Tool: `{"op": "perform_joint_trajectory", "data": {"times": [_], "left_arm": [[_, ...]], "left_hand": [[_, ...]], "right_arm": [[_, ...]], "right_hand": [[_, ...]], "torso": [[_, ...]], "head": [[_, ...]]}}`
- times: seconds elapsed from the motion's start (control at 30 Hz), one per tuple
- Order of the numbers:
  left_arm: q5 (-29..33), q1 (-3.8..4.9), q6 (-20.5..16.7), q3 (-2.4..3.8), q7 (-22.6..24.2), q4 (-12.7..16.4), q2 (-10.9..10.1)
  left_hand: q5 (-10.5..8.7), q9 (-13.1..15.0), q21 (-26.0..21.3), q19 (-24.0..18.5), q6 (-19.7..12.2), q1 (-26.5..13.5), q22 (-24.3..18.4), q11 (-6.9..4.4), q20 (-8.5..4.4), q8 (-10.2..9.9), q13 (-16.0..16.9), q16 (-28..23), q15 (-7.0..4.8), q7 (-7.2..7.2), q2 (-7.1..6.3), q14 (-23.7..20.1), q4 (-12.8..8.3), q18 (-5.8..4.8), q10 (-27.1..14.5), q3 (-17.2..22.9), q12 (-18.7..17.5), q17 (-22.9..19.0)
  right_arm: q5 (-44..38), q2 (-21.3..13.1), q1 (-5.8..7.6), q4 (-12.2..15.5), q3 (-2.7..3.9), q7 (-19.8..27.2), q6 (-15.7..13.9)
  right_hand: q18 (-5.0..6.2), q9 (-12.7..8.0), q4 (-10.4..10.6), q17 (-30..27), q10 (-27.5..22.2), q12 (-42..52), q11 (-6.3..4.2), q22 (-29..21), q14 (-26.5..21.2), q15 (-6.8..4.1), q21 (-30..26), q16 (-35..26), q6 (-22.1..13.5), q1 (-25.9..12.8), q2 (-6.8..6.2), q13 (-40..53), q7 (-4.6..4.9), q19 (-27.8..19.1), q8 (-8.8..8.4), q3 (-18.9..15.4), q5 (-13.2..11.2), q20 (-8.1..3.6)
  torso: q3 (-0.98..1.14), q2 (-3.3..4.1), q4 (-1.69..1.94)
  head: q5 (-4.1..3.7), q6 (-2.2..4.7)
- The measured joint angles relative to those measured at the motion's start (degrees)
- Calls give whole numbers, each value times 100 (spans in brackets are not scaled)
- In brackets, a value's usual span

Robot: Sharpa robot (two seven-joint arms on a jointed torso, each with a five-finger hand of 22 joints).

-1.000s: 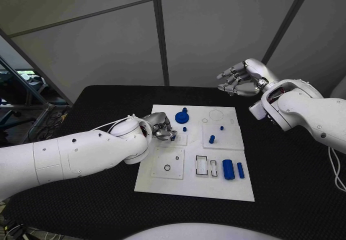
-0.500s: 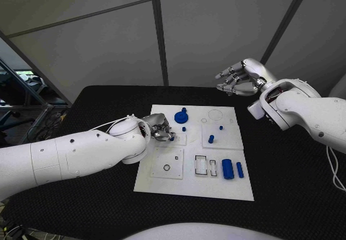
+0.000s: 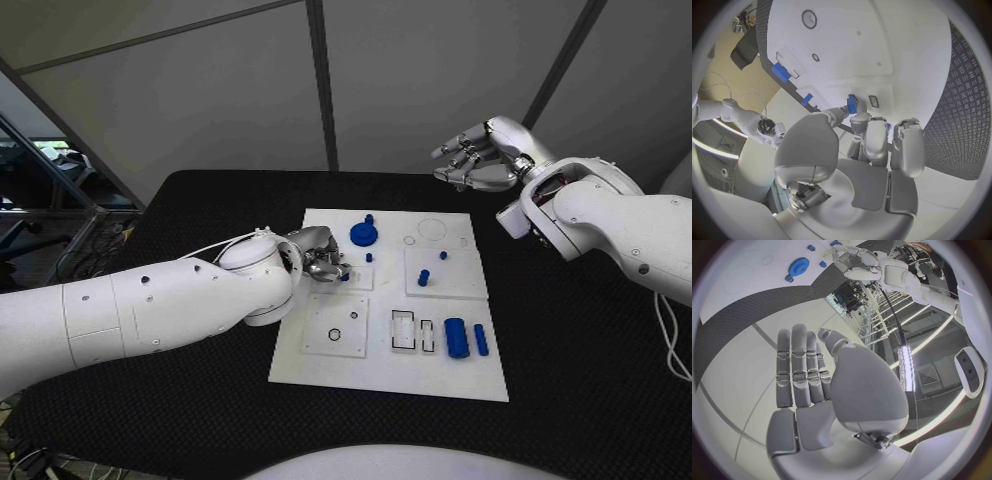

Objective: Assemble the parts on the task board

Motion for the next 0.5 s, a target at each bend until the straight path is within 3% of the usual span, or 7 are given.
{"op": "perform_joint_trajectory", "data": {"times": [0.07,0.17,0.33,0.37,0.5], "left_arm": [[5,0,5,0,1,-6,3],[22,0,9,0,1,-19,4],[60,2,10,2,1,-36,9],[66,2,10,2,1,-38,12],[86,5,10,4,1,-52,22]], "left_hand": [[158,26,15,0,14,-13,0,18,0,0,19,0,1,-13,-13,1,0,0,26,0,0,0],[489,52,37,0,86,-137,0,-6,0,41,67,0,-15,-65,-136,-12,0,0,87,0,53,4],[515,77,92,0,167,-302,0,-112,-42,53,148,0,-55,-142,-242,9,-75,1,201,-39,124,8],[514,74,104,0,185,-356,0,-120,-42,54,169,0,-55,-156,-254,9,-197,0,211,66,152,8],[514,56,135,-18,227,-414,0,-137,-66,56,213,0,-75,-185,-287,-11,-291,-3,239,46,172,15]], "right_arm": [[0,0,0,0,0,1,2],[0,0,0,0,0,1,4],[0,-1,0,0,0,1,7],[0,-1,0,0,0,1,7],[0,-1,0,0,0,1,8]], "right_hand": [[0,0,0,0,0,0,0,0,0,0,0,0,0,0,0,0,0,0,0,0,0,0],[0,0,0,0,0,0,0,-3,0,0,0,0,0,0,0,0,0,0,0,0,0,0],[0,0,0,0,0,0,0,-5,0,0,0,0,0,0,0,1,0,0,0,0,0,0],[0,0,0,3,0,0,0,-5,0,0,0,0,0,0,0,1,0,0,0,0,0,0],[0,0,0,6,0,0,0,-5,0,0,0,0,0,0,0,1,0,0,0,0,0,0]], "torso": [[0,0,-1],[1,-1,-3],[1,-1,-4],[1,-1,-4],[4,0,-4]], "head": [[-2,4],[-3,4],[-10,1],[-10,1],[-15,-3]]}}
